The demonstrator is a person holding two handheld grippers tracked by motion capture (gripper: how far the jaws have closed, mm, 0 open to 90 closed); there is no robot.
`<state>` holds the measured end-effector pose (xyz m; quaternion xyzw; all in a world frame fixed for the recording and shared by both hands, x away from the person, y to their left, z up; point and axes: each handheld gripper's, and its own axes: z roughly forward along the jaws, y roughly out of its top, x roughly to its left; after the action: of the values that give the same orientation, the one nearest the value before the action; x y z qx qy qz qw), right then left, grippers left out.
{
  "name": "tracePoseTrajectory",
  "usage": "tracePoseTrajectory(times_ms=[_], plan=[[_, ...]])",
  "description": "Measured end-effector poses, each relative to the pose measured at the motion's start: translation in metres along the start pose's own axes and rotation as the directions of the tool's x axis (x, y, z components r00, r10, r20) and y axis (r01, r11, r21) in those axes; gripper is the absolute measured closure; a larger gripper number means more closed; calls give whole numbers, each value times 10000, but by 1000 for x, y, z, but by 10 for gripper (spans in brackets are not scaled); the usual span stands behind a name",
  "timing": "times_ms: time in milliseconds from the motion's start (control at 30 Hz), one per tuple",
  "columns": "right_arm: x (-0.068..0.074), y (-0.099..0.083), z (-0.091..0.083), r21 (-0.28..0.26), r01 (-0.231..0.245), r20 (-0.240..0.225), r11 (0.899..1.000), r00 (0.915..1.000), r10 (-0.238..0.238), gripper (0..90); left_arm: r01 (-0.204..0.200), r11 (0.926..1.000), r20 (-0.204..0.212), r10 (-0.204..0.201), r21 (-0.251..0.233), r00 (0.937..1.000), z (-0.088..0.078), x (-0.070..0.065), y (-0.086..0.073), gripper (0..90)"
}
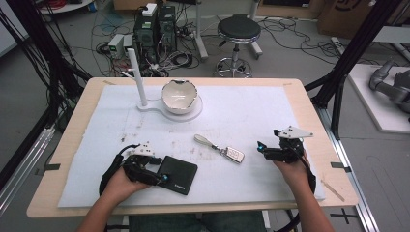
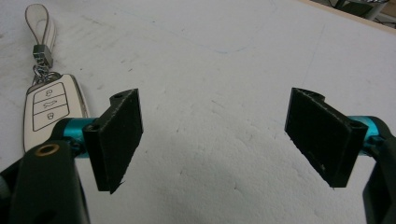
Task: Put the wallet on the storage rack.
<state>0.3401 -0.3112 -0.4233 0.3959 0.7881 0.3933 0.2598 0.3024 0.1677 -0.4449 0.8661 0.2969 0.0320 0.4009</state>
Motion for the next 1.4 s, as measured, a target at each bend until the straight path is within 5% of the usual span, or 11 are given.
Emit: tracePoseTrajectory(times_ms=[267,300,633,1400], plan=[[1,0,0,49,25,8,10000,10000,-25,194,346,9994,123,-346,-17,9993,-3,-2,-1,431],[1,0,0,54,55,14,10000,10000,-55,194,388,9992,57,-388,-22,9992,-4,-2,-1,529],[2,0,-1,-5,77,101,10000,9999,-77,194,-970,9947,-217,963,-353,9951,-4,-8,2,773],[2,0,-2,40,185,123,9998,9998,-185,194,-269,9967,439,303,-767,9986,-8,1,1,823]])
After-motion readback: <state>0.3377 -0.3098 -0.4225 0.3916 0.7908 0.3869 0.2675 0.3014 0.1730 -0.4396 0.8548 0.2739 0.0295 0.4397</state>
